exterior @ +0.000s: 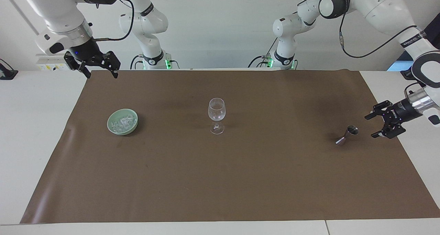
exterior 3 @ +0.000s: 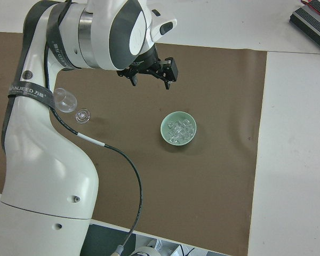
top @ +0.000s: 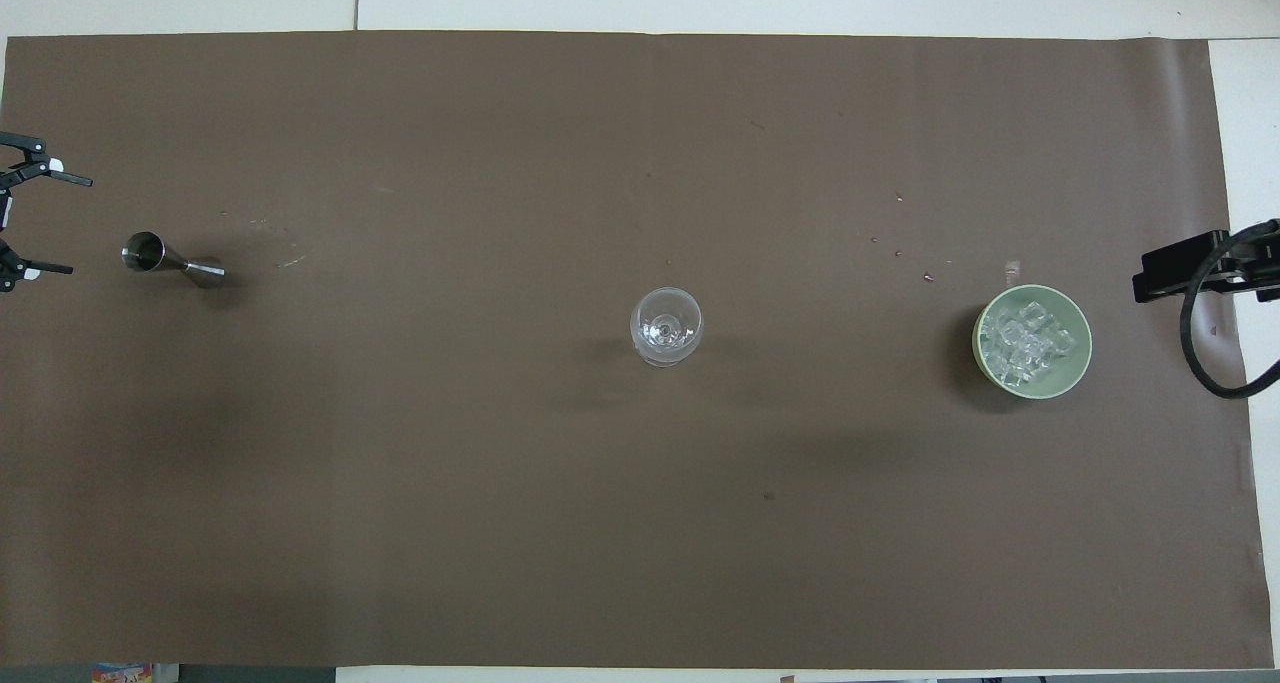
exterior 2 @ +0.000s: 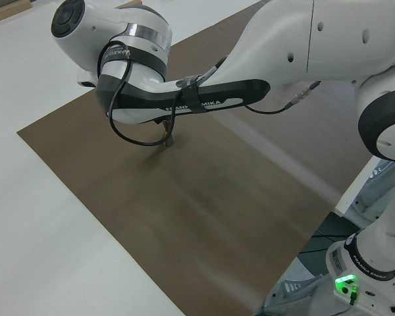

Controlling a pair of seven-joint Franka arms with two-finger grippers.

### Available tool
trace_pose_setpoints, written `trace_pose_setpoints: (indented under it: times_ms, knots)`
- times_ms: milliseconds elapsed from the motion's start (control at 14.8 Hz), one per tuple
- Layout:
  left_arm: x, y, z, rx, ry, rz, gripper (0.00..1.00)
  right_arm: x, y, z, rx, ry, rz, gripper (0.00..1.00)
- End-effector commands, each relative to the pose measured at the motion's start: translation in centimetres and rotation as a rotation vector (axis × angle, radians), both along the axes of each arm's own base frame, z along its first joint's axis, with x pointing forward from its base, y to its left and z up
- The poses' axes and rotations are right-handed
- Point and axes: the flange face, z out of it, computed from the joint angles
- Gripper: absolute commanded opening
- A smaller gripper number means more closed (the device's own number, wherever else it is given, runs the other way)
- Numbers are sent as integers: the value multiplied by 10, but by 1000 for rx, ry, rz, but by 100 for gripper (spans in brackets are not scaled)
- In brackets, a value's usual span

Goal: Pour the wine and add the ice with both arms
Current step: 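Move the left gripper toward the silver jigger and open it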

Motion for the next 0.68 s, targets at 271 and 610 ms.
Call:
trace_pose_setpoints:
  times_ms: [271, 610]
  knots:
    - [-35, 42, -60, -97, 95, 279, 100, -6, -3, 1, 18, -1, -1, 100]
    - [-68, 26, -83, -191, 155, 397, 100, -6, -3, 1, 18, -1, -1, 100]
